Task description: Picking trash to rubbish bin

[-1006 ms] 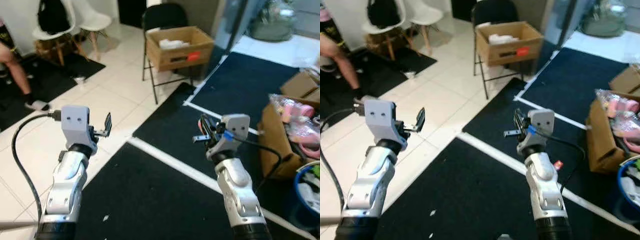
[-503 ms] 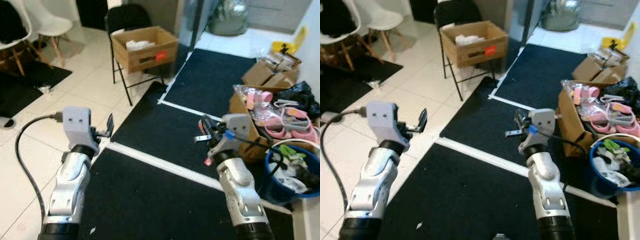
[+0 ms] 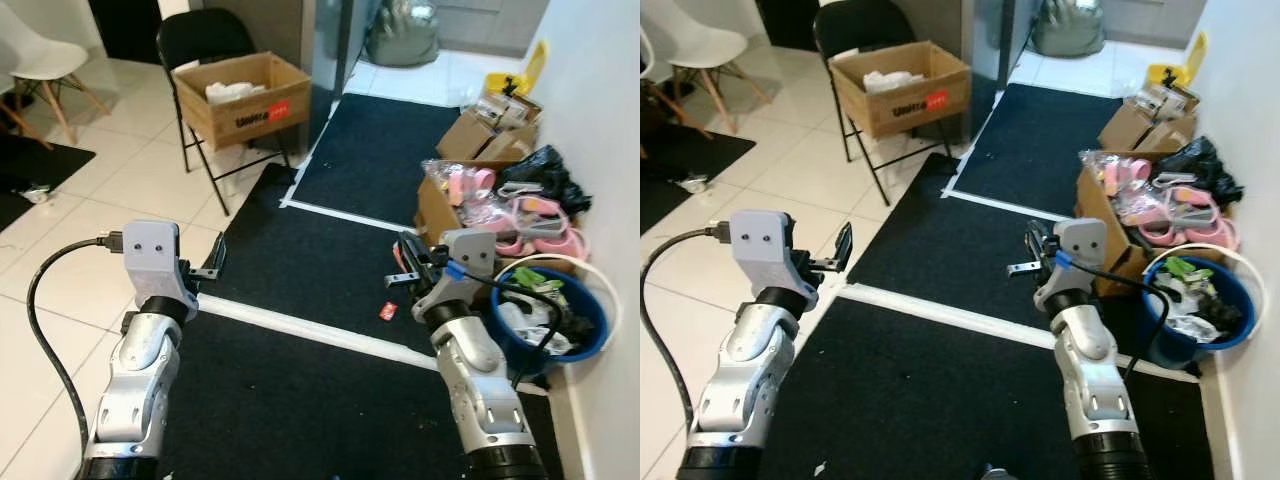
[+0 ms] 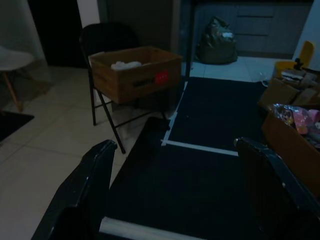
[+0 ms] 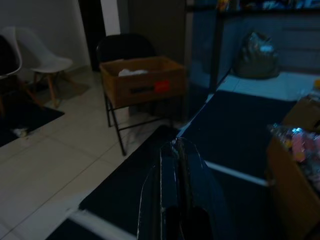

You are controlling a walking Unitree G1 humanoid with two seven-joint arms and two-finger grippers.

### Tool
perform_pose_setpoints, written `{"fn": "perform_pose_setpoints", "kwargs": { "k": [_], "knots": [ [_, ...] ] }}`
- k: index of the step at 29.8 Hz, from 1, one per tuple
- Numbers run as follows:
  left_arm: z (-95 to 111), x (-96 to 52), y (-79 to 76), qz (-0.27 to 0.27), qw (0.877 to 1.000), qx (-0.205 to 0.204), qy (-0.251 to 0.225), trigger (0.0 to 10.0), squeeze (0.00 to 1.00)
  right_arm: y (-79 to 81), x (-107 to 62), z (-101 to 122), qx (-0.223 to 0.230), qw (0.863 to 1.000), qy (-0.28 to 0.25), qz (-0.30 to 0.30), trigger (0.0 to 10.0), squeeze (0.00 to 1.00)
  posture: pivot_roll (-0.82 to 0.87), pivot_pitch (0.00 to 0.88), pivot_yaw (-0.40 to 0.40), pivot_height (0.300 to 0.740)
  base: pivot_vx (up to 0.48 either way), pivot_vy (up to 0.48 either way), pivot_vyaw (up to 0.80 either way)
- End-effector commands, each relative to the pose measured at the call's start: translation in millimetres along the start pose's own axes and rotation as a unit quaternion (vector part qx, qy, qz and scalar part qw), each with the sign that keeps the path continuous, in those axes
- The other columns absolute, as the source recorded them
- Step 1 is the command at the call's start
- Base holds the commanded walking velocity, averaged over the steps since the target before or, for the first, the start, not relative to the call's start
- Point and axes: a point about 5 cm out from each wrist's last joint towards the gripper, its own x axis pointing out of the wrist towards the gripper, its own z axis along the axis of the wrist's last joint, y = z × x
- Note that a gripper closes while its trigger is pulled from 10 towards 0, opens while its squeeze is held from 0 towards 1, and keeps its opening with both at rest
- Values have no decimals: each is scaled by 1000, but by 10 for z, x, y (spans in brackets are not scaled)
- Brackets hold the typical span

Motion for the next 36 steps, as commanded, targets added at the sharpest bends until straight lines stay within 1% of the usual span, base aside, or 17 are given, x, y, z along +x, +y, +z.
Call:
{"fn": "perform_pose_setpoints", "kwargs": {
  "k": [1,7,9,20,30,36],
  "knots": [
    [-45,-33,20,7,1000,-6,12,10000,0,50,-29,-111,10,999,29,13,10000,0,5,142,15,740,0,0,0],
    [-37,-60,18,2,1000,-3,7,10000,0,92,-43,-154,4,999,37,23,10000,0,6,144,11,740,0,0,0],
    [-43,-65,35,6,1000,-5,7,10000,0,93,-40,-152,4,999,37,24,10000,0,6,144,11,740,249,0,0],
    [-53,-74,8,3,1000,-4,11,10000,0,76,-38,-162,6,999,43,26,10000,0,2,140,4,740,274,0,0],
    [-59,-72,21,4,1000,-4,13,10000,0,75,-25,-170,5,999,46,25,10000,0,3,151,2,740,291,0,0],
    [-63,-81,25,3,1000,-2,15,10000,0,51,-35,-211,8,998,59,14,10000,0,6,155,4,740,292,0,0]
  ]
}}
